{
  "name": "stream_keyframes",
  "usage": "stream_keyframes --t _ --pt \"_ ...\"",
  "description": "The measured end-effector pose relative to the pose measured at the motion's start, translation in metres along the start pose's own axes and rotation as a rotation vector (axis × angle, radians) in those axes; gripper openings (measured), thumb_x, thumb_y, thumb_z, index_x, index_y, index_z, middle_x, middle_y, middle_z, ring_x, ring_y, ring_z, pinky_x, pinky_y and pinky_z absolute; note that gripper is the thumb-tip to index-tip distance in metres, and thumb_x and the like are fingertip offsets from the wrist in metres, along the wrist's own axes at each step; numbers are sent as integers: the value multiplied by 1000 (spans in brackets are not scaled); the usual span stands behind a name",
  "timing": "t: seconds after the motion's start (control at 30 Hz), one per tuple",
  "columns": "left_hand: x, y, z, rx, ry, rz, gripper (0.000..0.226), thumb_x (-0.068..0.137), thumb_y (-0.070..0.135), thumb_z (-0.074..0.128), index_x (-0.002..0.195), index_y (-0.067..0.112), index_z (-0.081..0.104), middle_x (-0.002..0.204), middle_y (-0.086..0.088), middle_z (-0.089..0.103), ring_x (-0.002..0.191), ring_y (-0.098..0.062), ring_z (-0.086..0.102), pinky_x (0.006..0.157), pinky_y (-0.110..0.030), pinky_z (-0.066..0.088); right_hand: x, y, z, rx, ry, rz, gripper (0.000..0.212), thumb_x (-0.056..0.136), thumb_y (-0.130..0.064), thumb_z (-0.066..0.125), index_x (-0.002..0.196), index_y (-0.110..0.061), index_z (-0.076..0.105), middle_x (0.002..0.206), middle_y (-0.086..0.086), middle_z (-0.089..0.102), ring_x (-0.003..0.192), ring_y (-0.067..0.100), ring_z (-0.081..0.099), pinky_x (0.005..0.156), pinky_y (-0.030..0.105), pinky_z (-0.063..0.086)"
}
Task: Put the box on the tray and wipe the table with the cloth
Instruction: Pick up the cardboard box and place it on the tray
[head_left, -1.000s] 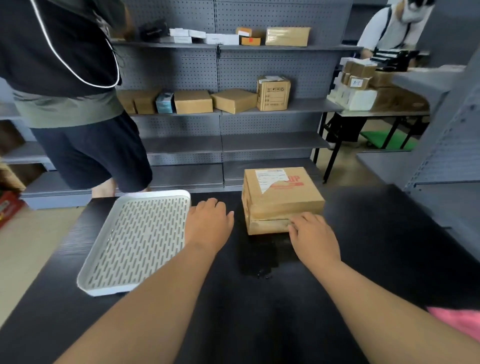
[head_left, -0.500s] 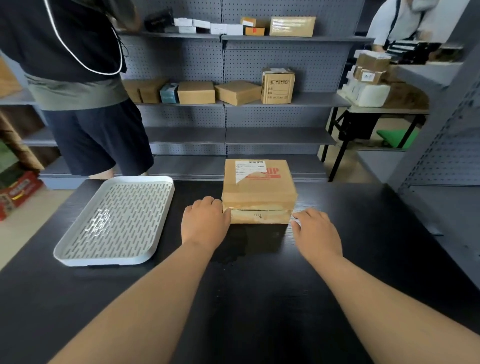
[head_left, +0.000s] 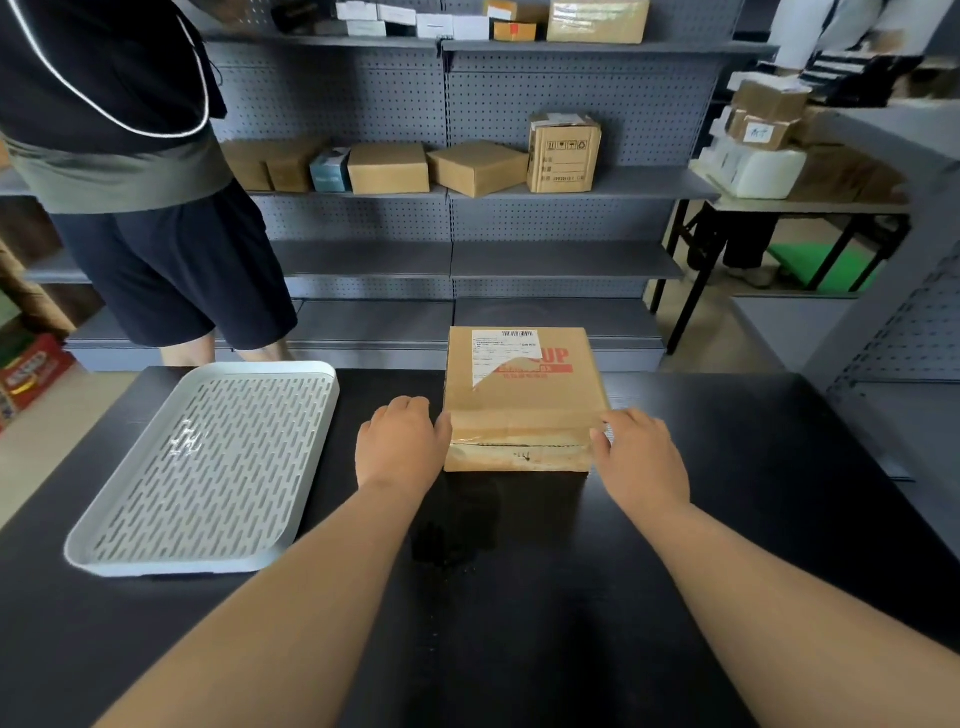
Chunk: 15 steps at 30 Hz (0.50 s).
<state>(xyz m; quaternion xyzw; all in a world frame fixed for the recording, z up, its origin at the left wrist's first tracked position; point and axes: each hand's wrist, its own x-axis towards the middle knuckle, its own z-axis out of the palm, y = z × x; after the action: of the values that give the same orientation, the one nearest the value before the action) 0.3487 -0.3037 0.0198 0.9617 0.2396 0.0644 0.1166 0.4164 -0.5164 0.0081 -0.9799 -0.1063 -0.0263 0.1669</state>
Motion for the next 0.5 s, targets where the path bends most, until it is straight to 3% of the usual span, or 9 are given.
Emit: stream_keyframes --t 0.23,0.37,0.43,0.5 --pt "44 13 17 -358 -177 -155 48 100 37 37 138 8 42 138 -9 50 122 -25 51 88 -32 44 47 -1 16 238 -65 200 34 97 -30 41 123 -11 52 125 7 55 115 27 49 94 43 46" --pt "63 19 26 -487 -262 -251 55 101 38 32 148 9 28 151 -8 37 136 -25 39 104 -33 37 62 -2 20 311 -114 276 43 100 -29 38 137 -7 41 139 11 48 128 29 44 102 40 38" --pt "70 20 31 -510 -277 -285 55 102 37 31 149 9 27 152 -8 36 138 -26 36 107 -34 34 70 0 23 351 -157 320 49 100 -31 35 144 -7 31 145 11 42 132 30 41 105 41 37" --pt "76 21 36 -533 -281 -306 53 102 34 30 147 8 31 150 -10 39 135 -27 39 107 -36 35 76 1 27 370 -195 358 48 100 -31 33 143 -8 32 141 13 46 128 31 45 102 42 39"
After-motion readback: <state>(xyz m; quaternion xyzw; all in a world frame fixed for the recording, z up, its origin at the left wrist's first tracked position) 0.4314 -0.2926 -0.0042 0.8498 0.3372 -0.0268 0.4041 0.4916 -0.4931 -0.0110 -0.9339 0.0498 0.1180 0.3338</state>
